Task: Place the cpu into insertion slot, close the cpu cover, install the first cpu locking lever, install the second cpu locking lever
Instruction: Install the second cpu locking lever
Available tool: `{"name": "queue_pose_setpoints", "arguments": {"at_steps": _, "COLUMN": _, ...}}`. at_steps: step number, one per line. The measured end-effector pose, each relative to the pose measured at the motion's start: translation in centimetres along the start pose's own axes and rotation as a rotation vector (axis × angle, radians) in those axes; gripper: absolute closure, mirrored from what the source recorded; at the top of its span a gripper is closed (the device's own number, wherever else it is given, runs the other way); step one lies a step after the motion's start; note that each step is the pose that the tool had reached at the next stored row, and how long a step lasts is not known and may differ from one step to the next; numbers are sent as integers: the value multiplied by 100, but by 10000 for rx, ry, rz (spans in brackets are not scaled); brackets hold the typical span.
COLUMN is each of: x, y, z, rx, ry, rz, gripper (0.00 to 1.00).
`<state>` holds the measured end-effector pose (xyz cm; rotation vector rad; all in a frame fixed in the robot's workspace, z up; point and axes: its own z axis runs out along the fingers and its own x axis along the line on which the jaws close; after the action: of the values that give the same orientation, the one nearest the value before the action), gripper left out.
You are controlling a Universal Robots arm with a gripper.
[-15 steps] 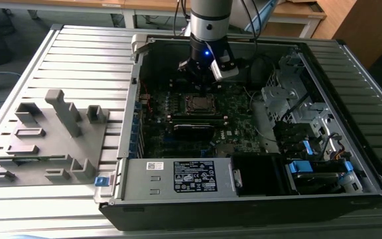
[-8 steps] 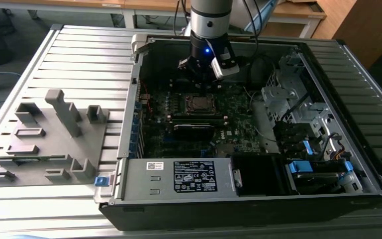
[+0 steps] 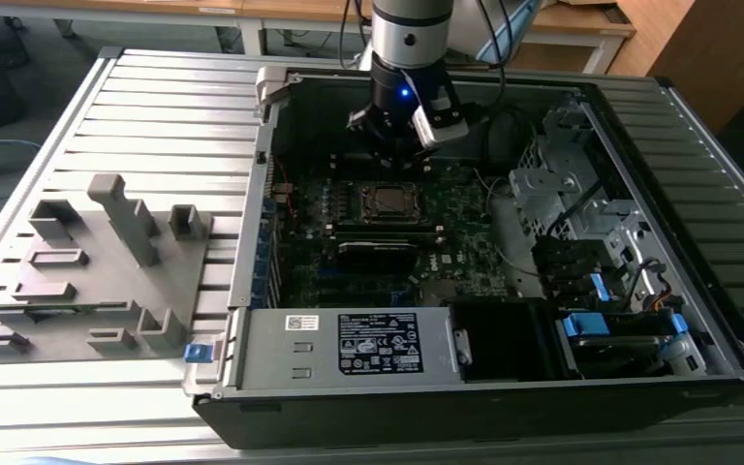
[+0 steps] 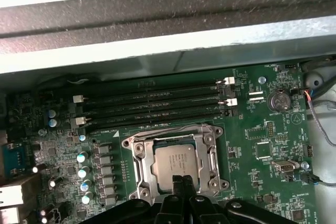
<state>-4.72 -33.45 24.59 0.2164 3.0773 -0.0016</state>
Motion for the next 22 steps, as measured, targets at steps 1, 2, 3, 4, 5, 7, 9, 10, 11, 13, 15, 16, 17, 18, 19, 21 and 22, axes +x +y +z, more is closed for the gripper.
{"name": "queue_pose_setpoints", "arguments": {"at_steps": 1, "x": 0, "y": 0, "z": -2, "rx": -1, "ry": -1, "rz": 0, "gripper": 89}}
{"name": "queue_pose_setpoints", "arguments": {"at_steps": 2, "x": 0, "y": 0, "z": -3, "rx": -3, "ry": -1, "rz": 0, "gripper": 89}}
{"name": "queue_pose_setpoints", "arguments": {"at_steps": 3, "x": 0, "y": 0, "z": -4, "rx": -3, "ry": -1, "rz": 0, "gripper": 89}}
{"name": "queue_pose_setpoints", "arguments": {"at_steps": 4, "x": 0, "y": 0, "z": -5, "rx": -2, "ry": -1, "rz": 0, "gripper": 89}}
{"name": "queue_pose_setpoints", "arguments": {"at_steps": 5, "x": 0, "y": 0, "z": -7, "rx": 0, "ry": 0, "rz": 0, "gripper": 89}}
{"name": "queue_pose_setpoints", "arguments": {"at_steps": 7, "x": 0, "y": 0, "z": -7, "rx": 0, "ry": 0, "rz": 0, "gripper": 89}}
{"name": "queue_pose_setpoints", "arguments": {"at_steps": 9, "x": 0, "y": 0, "z": -10, "rx": 2, "ry": 1, "rz": 0, "gripper": 89}}
{"name": "queue_pose_setpoints", "arguments": {"at_steps": 10, "x": -1, "y": -1, "z": -15, "rx": 6, "ry": 2, "rz": 0, "gripper": 89}}
{"name": "queue_pose_setpoints", "arguments": {"at_steps": 11, "x": -1, "y": -1, "z": -19, "rx": 3, "ry": 1, "rz": 0, "gripper": 89}}
{"name": "queue_pose_setpoints", "arguments": {"at_steps": 13, "x": -2, "y": 0, "z": -31, "rx": 1, "ry": 0, "rz": 0, "gripper": 89}}
{"name": "queue_pose_setpoints", "arguments": {"at_steps": 15, "x": -2, "y": 0, "z": -35, "rx": 0, "ry": 0, "rz": 0, "gripper": 89}}
{"name": "queue_pose_setpoints", "arguments": {"at_steps": 16, "x": -2, "y": 0, "z": -35, "rx": -1, "ry": -1, "rz": 0, "gripper": 89}}
{"name": "queue_pose_setpoints", "arguments": {"at_steps": 17, "x": -2, "y": 0, "z": -35, "rx": -2, "ry": -1, "rz": -1, "gripper": 89}}
{"name": "queue_pose_setpoints", "arguments": {"at_steps": 18, "x": -3, "y": -3, "z": -36, "rx": 1, "ry": 1, "rz": -2, "gripper": 89}}
{"name": "queue_pose_setpoints", "arguments": {"at_steps": 19, "x": -3, "y": -6, "z": -36, "rx": 1, "ry": 1, "rz": -2, "gripper": 89}}
{"name": "queue_pose_setpoints", "arguments": {"at_steps": 21, "x": -5, "y": -19, "z": -36, "rx": 0, "ry": 1, "rz": -1, "gripper": 89}}
{"name": "queue_pose_setpoints", "arguments": {"at_steps": 22, "x": -6, "y": -31, "z": -36, "rx": 1, "ry": 1, "rz": -1, "gripper": 89}}
